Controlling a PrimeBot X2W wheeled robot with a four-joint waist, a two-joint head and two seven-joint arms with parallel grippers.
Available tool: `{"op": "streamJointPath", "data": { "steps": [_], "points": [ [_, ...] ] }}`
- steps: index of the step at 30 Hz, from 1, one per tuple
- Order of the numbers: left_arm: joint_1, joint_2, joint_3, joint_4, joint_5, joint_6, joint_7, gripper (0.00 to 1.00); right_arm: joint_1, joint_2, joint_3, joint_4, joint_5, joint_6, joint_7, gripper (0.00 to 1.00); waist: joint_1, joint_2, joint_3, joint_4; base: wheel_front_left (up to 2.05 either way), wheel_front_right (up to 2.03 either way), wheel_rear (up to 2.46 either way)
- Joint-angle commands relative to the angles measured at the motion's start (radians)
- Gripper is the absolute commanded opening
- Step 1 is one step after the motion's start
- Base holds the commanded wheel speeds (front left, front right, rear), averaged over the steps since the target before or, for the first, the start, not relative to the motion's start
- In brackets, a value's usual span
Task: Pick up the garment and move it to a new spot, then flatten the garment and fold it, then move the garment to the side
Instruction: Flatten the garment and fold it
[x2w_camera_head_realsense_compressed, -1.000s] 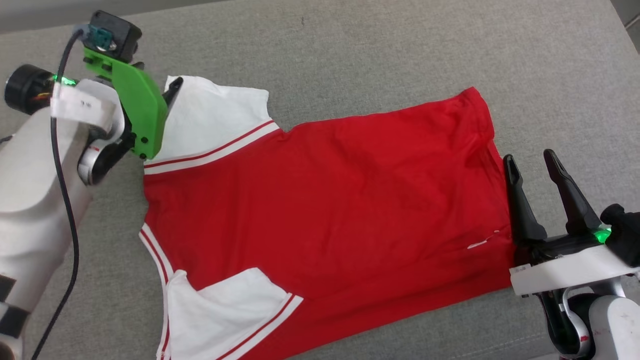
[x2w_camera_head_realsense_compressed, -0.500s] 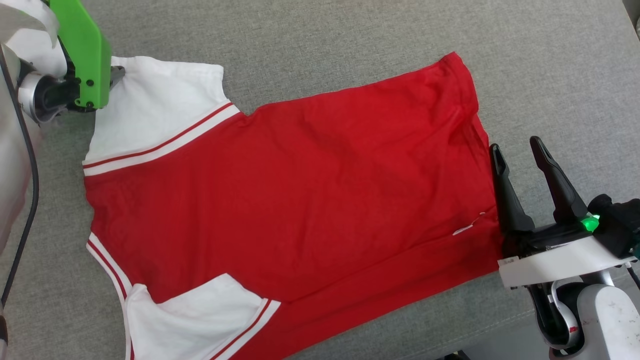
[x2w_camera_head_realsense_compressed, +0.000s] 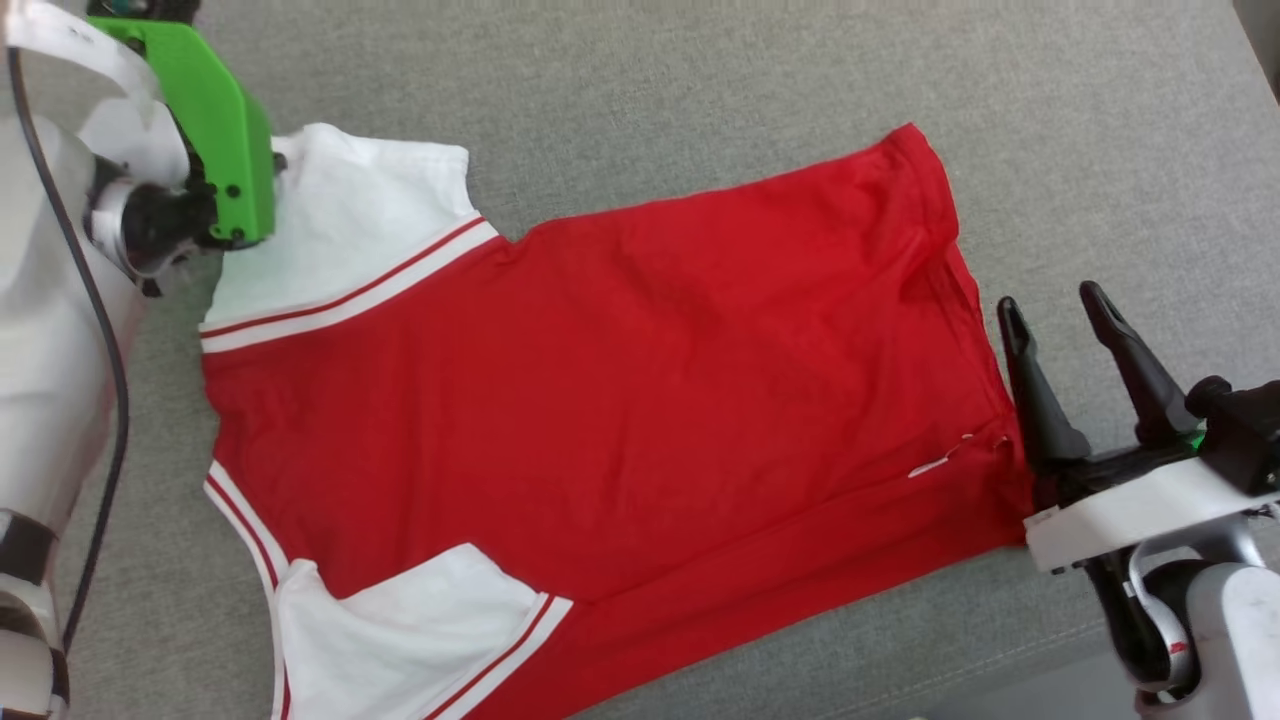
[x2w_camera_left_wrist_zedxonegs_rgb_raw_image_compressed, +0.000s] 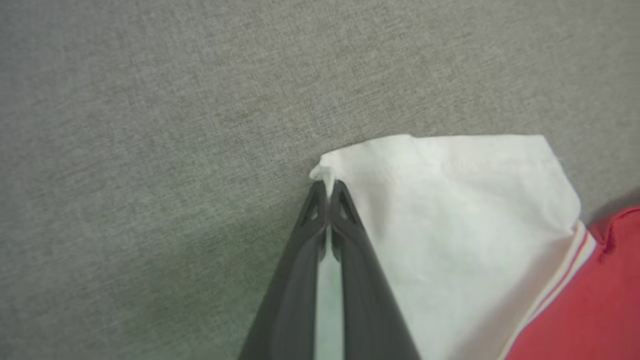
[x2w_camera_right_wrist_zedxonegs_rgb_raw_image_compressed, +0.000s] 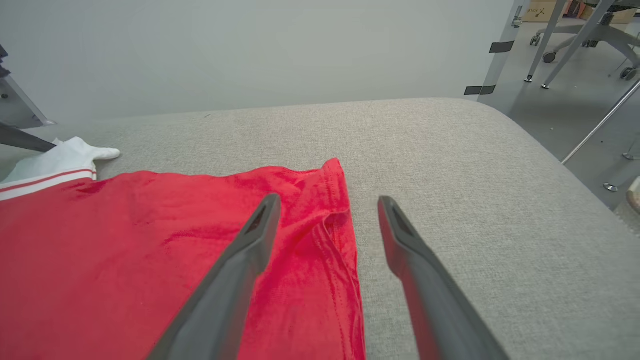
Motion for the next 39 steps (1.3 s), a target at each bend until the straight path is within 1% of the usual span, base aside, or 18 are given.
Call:
{"op": "streamJointPath", "data": {
  "steps": [1, 3, 7, 12, 16, 18, 22, 26, 30, 33, 34, 39],
  "points": [
    [0.026, -0.008, 0.002, -0.003, -0.013, -0.006, -0.014, 0.00, -0.017, -0.016, -0.010, 0.000, -0.008, -0.001, 0.027, 1.00, -0.0001, 0.0000, -0.055, 0.035, 0.00, 0.00, 0.00],
    [0.039, -0.009, 0.006, -0.018, -0.021, -0.006, -0.033, 0.00, -0.017, -0.040, -0.018, -0.002, -0.007, -0.001, 0.082, 1.00, -0.0001, 0.0000, -0.084, 0.051, 0.00, 0.00, 0.00],
    [0.075, -0.005, 0.004, -0.075, -0.030, -0.006, -0.059, 0.00, -0.030, -0.092, -0.038, -0.005, 0.008, -0.001, 0.227, 1.00, -0.0001, 0.0000, -0.134, 0.088, 0.00, 0.00, 0.00],
    [0.136, 0.016, 0.004, -0.209, -0.040, 0.006, -0.069, 0.00, -0.084, -0.162, -0.048, -0.011, 0.049, -0.001, 0.447, 1.00, -0.0001, 0.0000, -0.160, 0.141, 0.00, 0.00, 0.00],
    [0.190, 0.047, 0.005, -0.356, -0.037, 0.041, -0.075, 0.00, -0.161, -0.201, -0.048, 0.018, 0.104, -0.001, 0.613, 1.00, -0.0001, 0.0000, -0.151, 0.178, 0.00, 0.00, 0.00],
    [0.219, 0.067, 0.006, -0.438, -0.032, 0.061, -0.081, 0.00, -0.207, -0.206, -0.052, 0.049, 0.139, -0.001, 0.693, 1.00, -0.0001, 0.0000, -0.140, 0.194, 0.00, 0.00, 0.00],
    [0.274, 0.102, 0.012, -0.596, -0.027, 0.108, -0.089, 0.00, -0.312, -0.211, -0.052, 0.132, 0.192, -0.001, 0.819, 1.00, -0.0001, 0.0000, -0.111, 0.224, 0.00, 0.00, 0.00],
    [0.310, 0.126, 0.022, -0.735, -0.025, 0.142, -0.100, 0.00, -0.424, -0.224, -0.061, 0.238, 0.203, -0.001, 0.899, 1.00, -0.0001, 0.0000, -0.077, 0.254, 0.00, 0.00, 0.00],
    [0.323, 0.144, 0.022, -0.837, -0.015, 0.166, -0.094, 0.00, -0.518, -0.240, -0.061, 0.344, 0.196, -0.001, 0.953, 1.00, -0.0001, 0.0000, -0.045, 0.286, 0.00, 0.00, 0.00],
    [0.321, 0.149, 0.015, -0.889, -0.001, 0.175, -0.089, 0.00, -0.568, -0.250, -0.061, 0.414, 0.178, -0.001, 0.973, 1.00, -0.0001, 0.0000, -0.027, 0.306, 0.00, 0.00, 0.00],
    [0.319, 0.144, 0.007, -0.931, 0.007, 0.180, -0.084, 0.00, -0.607, -0.255, -0.053, 0.477, 0.158, -0.001, 0.978, 1.00, -0.0001, 0.0000, -0.011, 0.325, 0.00, 0.00, 0.00],
    [0.311, 0.133, -0.003, -0.969, 0.015, 0.185, -0.081, 0.00, -0.642, -0.252, -0.030, 0.555, 0.147, -0.001, 0.968, 1.00, -0.0001, 0.0000, 0.012, 0.346, 0.00, 0.00, 0.00]
  ]
}}
